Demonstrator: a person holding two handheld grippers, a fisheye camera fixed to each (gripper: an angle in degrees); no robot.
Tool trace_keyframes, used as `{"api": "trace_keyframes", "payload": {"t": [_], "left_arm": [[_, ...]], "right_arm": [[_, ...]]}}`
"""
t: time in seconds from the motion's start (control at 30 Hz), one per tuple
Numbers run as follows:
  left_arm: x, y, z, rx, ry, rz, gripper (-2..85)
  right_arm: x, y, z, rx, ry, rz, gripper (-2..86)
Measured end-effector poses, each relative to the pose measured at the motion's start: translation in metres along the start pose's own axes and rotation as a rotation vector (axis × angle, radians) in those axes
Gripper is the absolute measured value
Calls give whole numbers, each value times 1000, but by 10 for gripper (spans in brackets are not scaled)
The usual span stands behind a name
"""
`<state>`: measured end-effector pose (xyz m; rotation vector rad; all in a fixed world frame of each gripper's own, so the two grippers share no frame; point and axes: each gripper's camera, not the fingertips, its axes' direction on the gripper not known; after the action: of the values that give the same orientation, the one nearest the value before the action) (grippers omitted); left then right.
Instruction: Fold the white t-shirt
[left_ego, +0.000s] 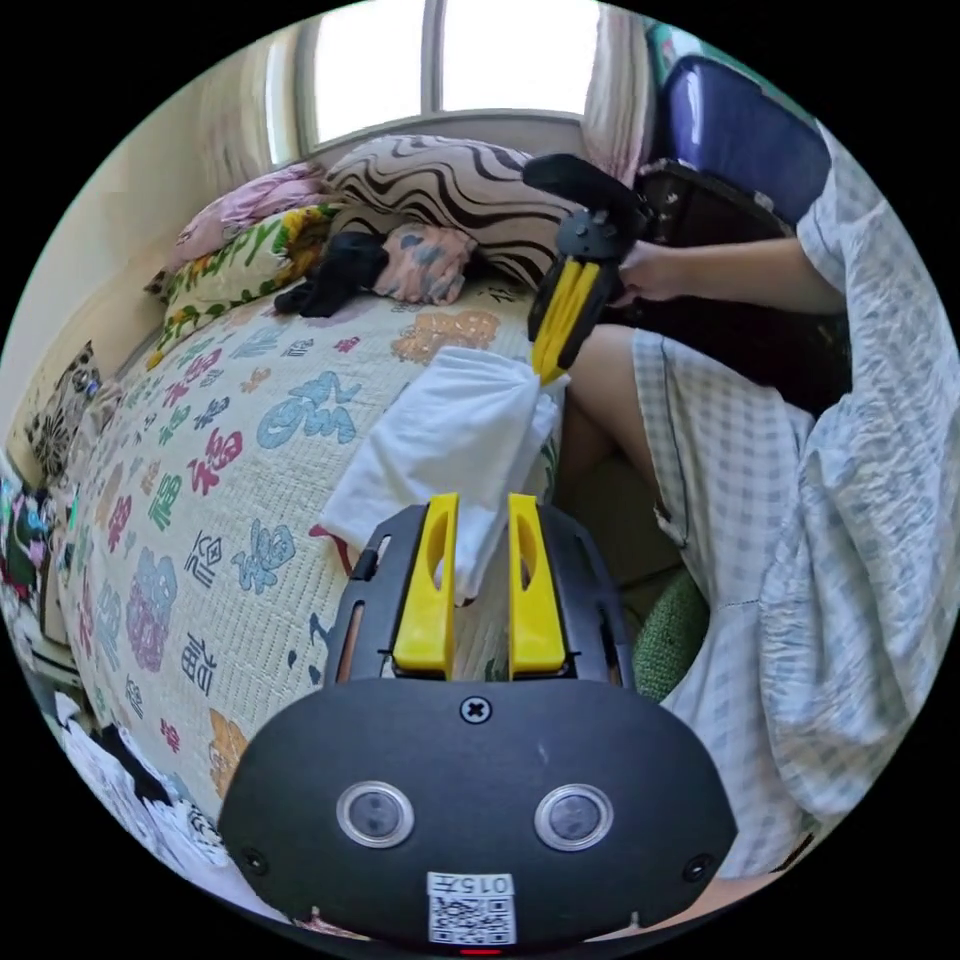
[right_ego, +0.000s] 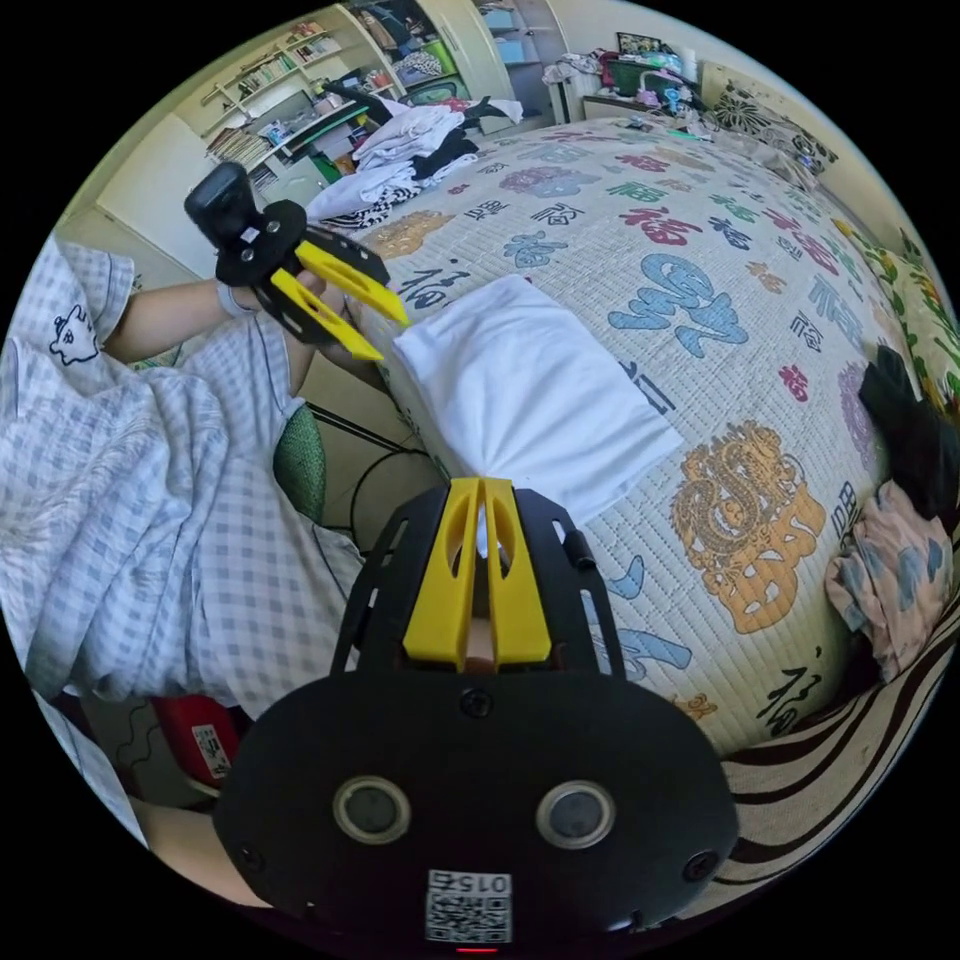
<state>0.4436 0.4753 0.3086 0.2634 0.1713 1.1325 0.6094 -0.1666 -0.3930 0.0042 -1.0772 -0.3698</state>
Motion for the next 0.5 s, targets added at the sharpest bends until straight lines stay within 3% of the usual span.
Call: {"api": "trace_keyframes", "payload": {"t": [0.13,0.2,0.5], "left_arm": [[-1,0,28,-70,-52,-5,10],[-15,4,20,-37,12,-68,-1],[-53,30,56,-140,61,-194,-7]], "right_arm": [[20,10,-10,45,-65,49,-2],[25,14,-12,34,-59,48,-2],[65,16,21,-164,-28,72,1]]}}
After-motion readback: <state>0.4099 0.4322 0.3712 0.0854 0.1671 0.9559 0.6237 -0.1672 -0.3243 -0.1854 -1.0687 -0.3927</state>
